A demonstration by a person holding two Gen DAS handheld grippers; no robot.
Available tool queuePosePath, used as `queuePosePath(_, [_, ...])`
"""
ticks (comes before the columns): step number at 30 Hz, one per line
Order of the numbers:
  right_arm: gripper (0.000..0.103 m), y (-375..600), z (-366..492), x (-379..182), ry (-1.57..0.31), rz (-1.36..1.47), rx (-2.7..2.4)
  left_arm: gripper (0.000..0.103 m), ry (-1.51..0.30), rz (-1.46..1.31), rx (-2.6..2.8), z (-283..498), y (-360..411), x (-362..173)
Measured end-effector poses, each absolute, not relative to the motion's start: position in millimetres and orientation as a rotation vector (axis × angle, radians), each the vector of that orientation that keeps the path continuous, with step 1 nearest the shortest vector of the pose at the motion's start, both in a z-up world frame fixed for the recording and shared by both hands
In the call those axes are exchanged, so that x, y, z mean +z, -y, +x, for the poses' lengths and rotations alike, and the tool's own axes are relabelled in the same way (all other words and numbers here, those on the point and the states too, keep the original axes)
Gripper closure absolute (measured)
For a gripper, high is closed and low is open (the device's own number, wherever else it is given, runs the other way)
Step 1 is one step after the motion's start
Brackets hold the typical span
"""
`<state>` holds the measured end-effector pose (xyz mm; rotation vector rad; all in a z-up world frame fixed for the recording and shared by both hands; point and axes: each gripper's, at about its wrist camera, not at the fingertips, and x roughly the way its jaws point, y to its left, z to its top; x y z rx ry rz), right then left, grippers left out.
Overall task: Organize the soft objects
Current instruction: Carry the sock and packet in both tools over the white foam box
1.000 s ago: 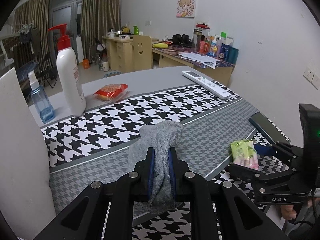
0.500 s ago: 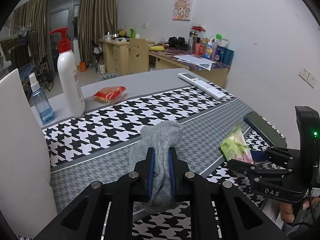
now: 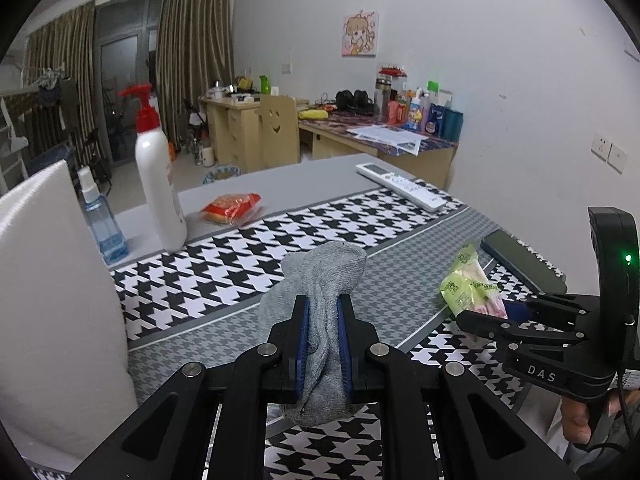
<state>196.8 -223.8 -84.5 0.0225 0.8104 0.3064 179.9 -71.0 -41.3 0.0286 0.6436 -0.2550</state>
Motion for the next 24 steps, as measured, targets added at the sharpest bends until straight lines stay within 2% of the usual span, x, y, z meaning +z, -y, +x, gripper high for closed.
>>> queuePosePath(24, [0.070, 197.7, 167.9, -31.3, -0.652, 0.018, 0.356, 0.089, -0.522, 0.060, -0.210, 142.2, 48.4, 3.0])
